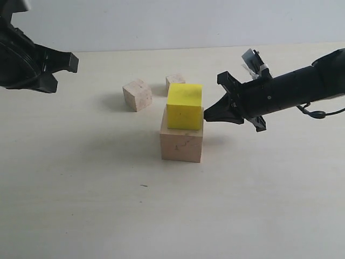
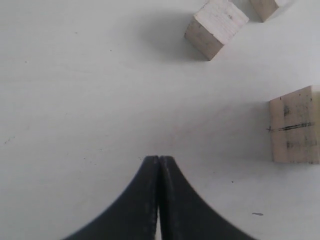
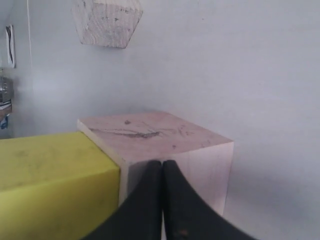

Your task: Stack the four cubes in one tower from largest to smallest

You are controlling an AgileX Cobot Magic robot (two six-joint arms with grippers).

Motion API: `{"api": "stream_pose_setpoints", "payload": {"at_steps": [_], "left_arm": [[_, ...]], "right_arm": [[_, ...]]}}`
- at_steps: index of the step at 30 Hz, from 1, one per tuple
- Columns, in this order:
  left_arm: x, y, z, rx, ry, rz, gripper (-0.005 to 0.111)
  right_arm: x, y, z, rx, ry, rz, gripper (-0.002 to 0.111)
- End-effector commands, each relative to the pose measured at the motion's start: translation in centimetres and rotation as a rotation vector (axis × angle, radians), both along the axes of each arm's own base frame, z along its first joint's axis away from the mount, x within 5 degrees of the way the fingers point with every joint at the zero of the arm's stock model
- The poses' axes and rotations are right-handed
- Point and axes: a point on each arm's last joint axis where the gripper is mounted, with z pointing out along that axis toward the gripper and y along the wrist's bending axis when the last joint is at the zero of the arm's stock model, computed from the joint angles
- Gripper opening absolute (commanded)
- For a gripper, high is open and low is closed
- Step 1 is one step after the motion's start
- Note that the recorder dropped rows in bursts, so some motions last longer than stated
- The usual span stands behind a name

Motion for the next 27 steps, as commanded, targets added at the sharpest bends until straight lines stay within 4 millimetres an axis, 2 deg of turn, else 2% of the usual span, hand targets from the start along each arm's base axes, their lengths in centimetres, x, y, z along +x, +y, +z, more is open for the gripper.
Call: {"api": "stream_pose_setpoints", "payload": {"at_steps": [1,3,6,8,14,18,21,27], "left_arm": [[0.0,0.1,0.2,0.013,-0.025,-0.025,0.003],[0.0,0.1,0.2,0.017,-0.027,-0.031,0.003],[0.0,0.1,0.2,0.02,-0.026,-0.036,0.003],[0.0,0.1,0.2,0.02,-0.026,-0.036,0.003],[0.0,0.2,0.3,0.033,-0.035,-0.043,0.003],[0.3,0.2,0.2,0.052,-0.056,-0.053,0.003],[0.8,0.0,-0.4,0.05,-0.061,-0.055,0.003],[2.8,-0.8,-3.0,0.095,0.005,-0.092,0.003]], "right_arm": [[0.4,0.1,0.2,0.019,-0.002,-0.035,0.0],[0.4,0.5,-0.1,0.031,0.01,-0.032,0.0],[0.7,2.2,-0.3,0.022,0.01,0.001,0.0],[1.2,2.3,0.0,0.02,0.011,-0.019,0.0],[1.8,-0.4,1.6,-0.013,-0.007,-0.086,0.0],[1.5,-2.8,4.2,-0.098,-0.049,-0.084,0.0],[0.7,-4.7,6.9,-0.213,-0.096,-0.076,0.0],[-2.0,-7.3,12.5,-0.484,-0.207,-0.063,0.0]]}}
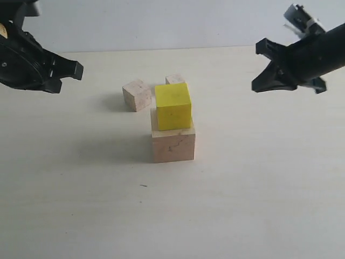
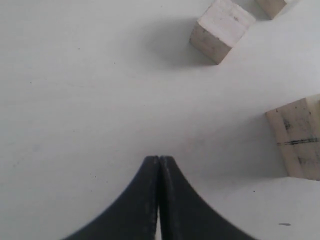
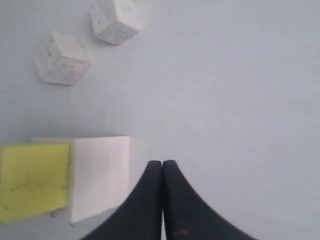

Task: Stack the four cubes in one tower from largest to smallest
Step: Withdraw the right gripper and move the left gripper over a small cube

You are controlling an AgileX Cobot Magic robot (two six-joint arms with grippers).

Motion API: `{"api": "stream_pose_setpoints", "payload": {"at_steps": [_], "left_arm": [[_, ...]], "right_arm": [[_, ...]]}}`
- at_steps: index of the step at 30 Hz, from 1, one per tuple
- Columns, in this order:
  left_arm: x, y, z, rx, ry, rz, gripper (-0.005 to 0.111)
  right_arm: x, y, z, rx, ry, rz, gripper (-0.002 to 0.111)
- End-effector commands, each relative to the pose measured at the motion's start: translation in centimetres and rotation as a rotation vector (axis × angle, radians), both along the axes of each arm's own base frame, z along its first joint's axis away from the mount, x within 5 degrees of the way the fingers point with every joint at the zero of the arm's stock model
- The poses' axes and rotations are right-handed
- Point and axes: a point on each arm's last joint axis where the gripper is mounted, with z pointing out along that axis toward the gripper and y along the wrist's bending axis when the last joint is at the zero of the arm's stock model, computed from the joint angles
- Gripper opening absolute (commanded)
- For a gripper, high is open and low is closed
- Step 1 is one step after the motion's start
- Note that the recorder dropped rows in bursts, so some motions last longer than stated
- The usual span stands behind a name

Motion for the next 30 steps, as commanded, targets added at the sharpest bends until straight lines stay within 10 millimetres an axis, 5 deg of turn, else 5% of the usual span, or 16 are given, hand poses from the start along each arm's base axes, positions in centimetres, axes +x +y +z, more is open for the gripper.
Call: {"api": "stream_pose_setpoints", "payload": {"at_steps": [1,8,16,19,26,30], "left_arm": [[1.7,-0.7,-1.6,0.03,0.03,-0.026,0.003],[4.2,-2.0,-2.5,0.015,0.06,-0.097,0.003],[7.5,-1.9,-2.1,-0.134,0.047,-0.206,0.004],[8.8,-1.9,-2.4,-0.151,0.034,-0.23,0.018],[11.3,-2.8,-3.9,-0.126,0.053,-0.29,0.079],[12.9,-3.3,-4.9,-0.112,0.061,-0.329,0.078]], "right_arm": [[-2.0,-1.6,4.3,-0.177,-0.089,-0.028,0.0],[-6.8,-1.9,9.7,-0.227,-0.272,-0.048,0.0],[-13.0,-2.1,12.6,-0.275,-0.411,-0.057,0.0],[-15.2,-2.1,13.4,-0.29,-0.456,-0.054,0.0],[-20.1,-1.9,14.8,-0.287,-0.564,-0.055,0.0],[-22.3,-1.9,14.8,-0.287,-0.611,-0.057,0.0]]}}
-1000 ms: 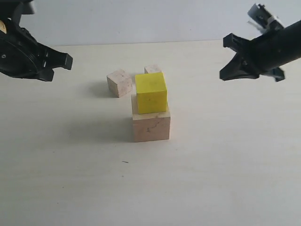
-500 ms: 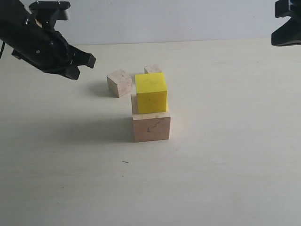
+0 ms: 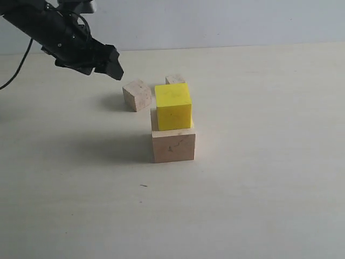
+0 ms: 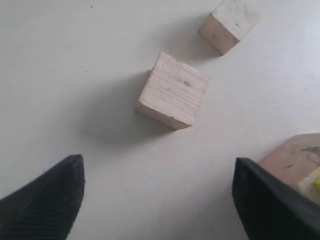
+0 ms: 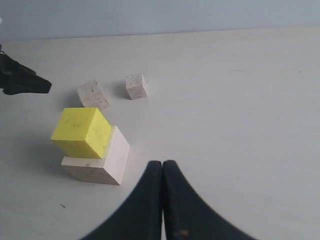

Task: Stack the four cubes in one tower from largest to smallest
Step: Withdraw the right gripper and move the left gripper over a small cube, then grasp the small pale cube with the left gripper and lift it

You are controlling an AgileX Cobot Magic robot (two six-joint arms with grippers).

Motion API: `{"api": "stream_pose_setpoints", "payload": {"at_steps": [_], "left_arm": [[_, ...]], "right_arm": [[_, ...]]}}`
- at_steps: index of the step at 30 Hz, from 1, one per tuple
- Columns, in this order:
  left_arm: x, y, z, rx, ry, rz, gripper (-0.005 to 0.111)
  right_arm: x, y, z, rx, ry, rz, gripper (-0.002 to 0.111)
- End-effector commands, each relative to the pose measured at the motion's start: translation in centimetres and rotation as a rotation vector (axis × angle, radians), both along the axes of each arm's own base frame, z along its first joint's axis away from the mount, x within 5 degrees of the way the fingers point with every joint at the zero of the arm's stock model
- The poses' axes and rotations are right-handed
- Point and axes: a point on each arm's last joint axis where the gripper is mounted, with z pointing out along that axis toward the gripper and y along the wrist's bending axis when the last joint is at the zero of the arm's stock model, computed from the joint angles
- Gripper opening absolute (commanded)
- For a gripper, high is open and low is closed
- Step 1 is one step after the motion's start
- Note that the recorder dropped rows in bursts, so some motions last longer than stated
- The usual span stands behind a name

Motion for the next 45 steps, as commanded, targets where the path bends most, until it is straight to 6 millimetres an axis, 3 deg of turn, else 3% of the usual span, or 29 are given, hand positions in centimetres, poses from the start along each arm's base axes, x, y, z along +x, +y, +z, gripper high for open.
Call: {"api": "stream_pose_setpoints", "payload": {"at_steps": [1,7,14,20,25,31,38,41,44,45], "left_arm": [[1.6,-0.6,-1.0,0.008,0.007,-0.048,0.078],[3.6,-1.4,-2.5,0.023,0.018,-0.127,0.078],[4.9,-2.7,-3.9,-0.046,0.043,-0.184,0.078],[5.4,-4.2,-5.4,-0.033,0.041,-0.235,0.078],[5.6,-5.9,-6.9,0.109,-0.033,-0.321,0.078],[5.9,-6.0,-7.2,0.112,-0.061,-0.309,0.078],[5.8,-6.0,-9.4,0.126,-0.013,-0.317,0.078],[5.9,-5.8,-9.3,0.143,-0.028,-0.322,0.066],[6.0,-5.7,-8.5,0.153,-0.047,-0.317,0.034],[6.0,-5.7,-8.1,0.148,-0.052,-0.307,0.017]], "right_arm": [[-2.3,-0.1,-0.1,-0.01,-0.046,-0.002,0.0],[-4.1,-0.5,-1.0,-0.053,-0.068,-0.036,0.0],[-4.2,-0.6,-1.9,-0.067,-0.061,-0.046,0.0],[-4.0,-0.7,-2.4,-0.072,-0.069,-0.06,0.0],[-3.9,-0.7,-2.3,-0.075,-0.072,-0.06,0.0],[-3.9,-0.7,-2.3,-0.073,-0.071,-0.061,0.0],[-3.9,-0.8,-2.3,-0.073,-0.075,-0.063,0.0],[-3.9,-0.8,-2.3,-0.073,-0.079,-0.065,0.0],[-3.9,-0.8,-2.3,-0.073,-0.08,-0.065,0.0],[-3.9,-0.8,-2.3,-0.073,-0.082,-0.066,0.0]]}}
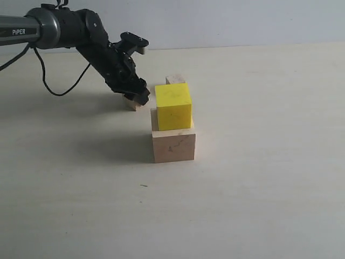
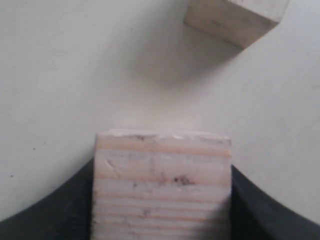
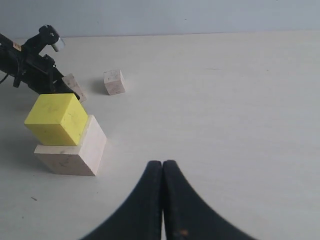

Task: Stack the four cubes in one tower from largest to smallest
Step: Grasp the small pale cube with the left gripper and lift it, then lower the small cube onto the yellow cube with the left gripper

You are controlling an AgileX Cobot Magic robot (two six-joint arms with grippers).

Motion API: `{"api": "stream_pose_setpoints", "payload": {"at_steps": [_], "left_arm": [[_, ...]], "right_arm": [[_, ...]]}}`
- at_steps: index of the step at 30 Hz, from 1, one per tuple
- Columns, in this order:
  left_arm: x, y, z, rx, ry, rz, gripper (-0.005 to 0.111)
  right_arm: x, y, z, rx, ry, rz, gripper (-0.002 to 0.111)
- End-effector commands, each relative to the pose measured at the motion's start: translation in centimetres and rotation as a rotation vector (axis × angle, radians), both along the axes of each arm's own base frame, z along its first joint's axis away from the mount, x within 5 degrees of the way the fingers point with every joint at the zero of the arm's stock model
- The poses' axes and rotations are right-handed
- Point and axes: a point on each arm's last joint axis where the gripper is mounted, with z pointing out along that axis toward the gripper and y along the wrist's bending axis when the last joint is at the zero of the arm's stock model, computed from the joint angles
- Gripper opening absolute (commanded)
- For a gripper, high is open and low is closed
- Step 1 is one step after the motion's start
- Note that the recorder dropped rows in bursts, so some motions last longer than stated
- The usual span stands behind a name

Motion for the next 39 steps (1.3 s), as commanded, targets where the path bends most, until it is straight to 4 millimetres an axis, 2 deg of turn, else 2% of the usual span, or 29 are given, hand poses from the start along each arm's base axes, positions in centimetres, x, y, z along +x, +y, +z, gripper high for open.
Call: {"api": "stream_pose_setpoints", "payload": {"at_steps": [1,2,8,13,20,28,33,39], "left_arm": [[0.2,0.2,2.1,-0.008,-0.048,0.025,0.005],[0.2,0.2,2.6,-0.015,-0.053,0.036,0.001],[-0.2,0.4,6.7,-0.065,-0.066,0.148,0.003],[-1.4,0.8,10.5,-0.079,-0.054,0.178,0.003],[-4.2,1.6,15.6,-0.066,-0.012,0.115,0.003],[-8.4,1.4,21.7,-0.193,-0.004,-0.126,0.002],[-10.0,0.1,23.2,-0.214,-0.058,-0.226,0.0],[-12.4,-3.4,23.5,-0.164,-0.15,-0.495,0.0]], "right_arm": [[0.0,-0.1,0.0,-0.005,-0.018,-0.012,0.0],[0.0,-0.1,0.0,-0.005,-0.018,-0.012,0.0],[0.1,-0.1,-0.1,-0.005,-0.016,-0.013,0.0],[0.3,-0.2,-1.4,-0.003,0.007,-0.024,0.0],[0.3,-0.2,-3.7,0.02,0.058,-0.034,0.0],[0.3,0.0,-3.7,0.045,0.064,-0.025,0.0],[0.2,0.3,-3.7,0.054,0.072,-0.002,0.0],[0.1,0.6,-3.8,0.064,0.084,0.022,0.0]]}}
